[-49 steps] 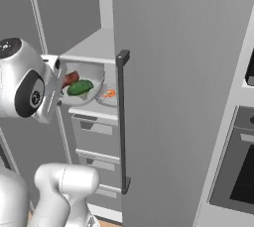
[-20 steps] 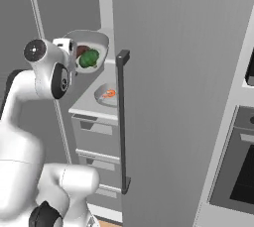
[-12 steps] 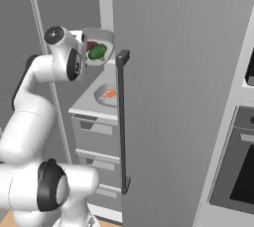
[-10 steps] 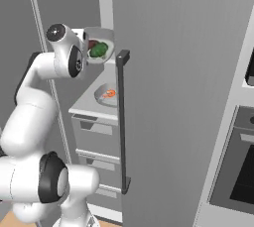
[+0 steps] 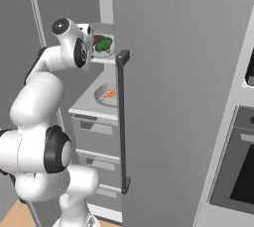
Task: Take the meat container that has the shrimp and place it on the second highest rack of the freezer. Then take the vegetable container that has the potato and broccoli and place it on the highest rack of the freezer.
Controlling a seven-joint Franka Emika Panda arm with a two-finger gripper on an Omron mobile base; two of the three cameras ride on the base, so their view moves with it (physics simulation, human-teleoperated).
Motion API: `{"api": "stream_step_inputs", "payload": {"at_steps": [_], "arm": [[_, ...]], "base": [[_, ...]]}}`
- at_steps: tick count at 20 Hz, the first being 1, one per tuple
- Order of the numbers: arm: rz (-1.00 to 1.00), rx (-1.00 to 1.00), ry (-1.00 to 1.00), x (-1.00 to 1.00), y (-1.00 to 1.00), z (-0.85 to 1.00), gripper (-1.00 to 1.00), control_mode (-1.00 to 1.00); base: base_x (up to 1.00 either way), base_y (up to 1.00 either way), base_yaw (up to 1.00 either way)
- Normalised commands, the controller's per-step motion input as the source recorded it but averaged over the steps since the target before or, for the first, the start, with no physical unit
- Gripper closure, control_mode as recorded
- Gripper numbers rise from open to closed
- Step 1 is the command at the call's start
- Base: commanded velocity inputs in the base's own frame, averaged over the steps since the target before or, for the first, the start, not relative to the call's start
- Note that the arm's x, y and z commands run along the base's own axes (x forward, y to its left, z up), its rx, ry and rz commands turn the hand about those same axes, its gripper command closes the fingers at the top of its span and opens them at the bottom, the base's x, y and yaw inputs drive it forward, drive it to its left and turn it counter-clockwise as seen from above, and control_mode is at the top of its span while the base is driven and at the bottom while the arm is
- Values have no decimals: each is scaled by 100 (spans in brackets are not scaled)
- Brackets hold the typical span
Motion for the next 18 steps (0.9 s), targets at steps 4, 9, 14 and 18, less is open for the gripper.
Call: {"api": "stream_step_inputs", "payload": {"at_steps": [4,9,14,18], "arm": [[-3,0,0,52,0,3,100,-100],[0,0,3,55,-4,-1,100,-100],[0,0,1,63,-6,-13,100,-100],[0,0,0,73,0,-6,100,-100]], "base": [[0,0,0],[0,0,0],[0,0,0],[0,0,0]]}}
